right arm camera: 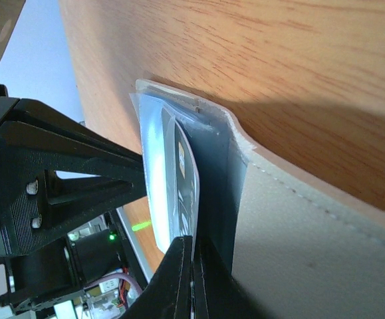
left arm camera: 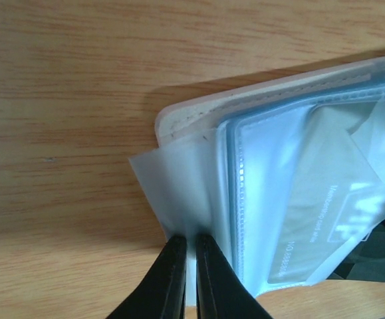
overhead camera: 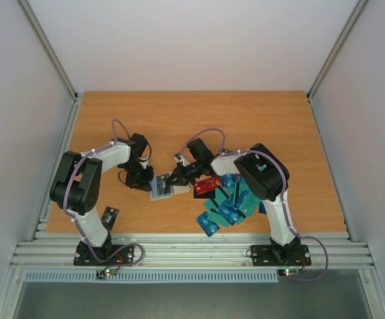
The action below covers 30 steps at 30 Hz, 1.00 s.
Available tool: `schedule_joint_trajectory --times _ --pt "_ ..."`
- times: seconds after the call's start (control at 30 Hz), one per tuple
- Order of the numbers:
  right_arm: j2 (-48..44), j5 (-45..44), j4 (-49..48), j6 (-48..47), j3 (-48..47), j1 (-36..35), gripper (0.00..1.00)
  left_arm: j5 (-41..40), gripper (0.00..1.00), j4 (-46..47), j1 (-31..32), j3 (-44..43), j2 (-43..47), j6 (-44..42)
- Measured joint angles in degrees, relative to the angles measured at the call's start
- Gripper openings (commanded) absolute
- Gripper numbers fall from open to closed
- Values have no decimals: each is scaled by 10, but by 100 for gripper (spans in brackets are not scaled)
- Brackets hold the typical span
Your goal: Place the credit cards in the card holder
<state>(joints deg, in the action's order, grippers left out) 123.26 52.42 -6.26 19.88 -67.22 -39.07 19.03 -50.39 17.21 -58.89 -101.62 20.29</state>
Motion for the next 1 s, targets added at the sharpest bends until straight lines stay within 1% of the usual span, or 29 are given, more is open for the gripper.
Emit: schedule_joint_trajectory --times 0.47,0.93,1.0 --pt "0 6 29 -30 -19 -7 1 -1 8 -12 0 -10 -9 -18" --pt "23 42 34 -44 -40 -8 1 -1 8 -18 0 -16 -14 -32" --pt "24 42 36 -44 -42 -9 3 -1 8 -21 0 -18 -15 -32"
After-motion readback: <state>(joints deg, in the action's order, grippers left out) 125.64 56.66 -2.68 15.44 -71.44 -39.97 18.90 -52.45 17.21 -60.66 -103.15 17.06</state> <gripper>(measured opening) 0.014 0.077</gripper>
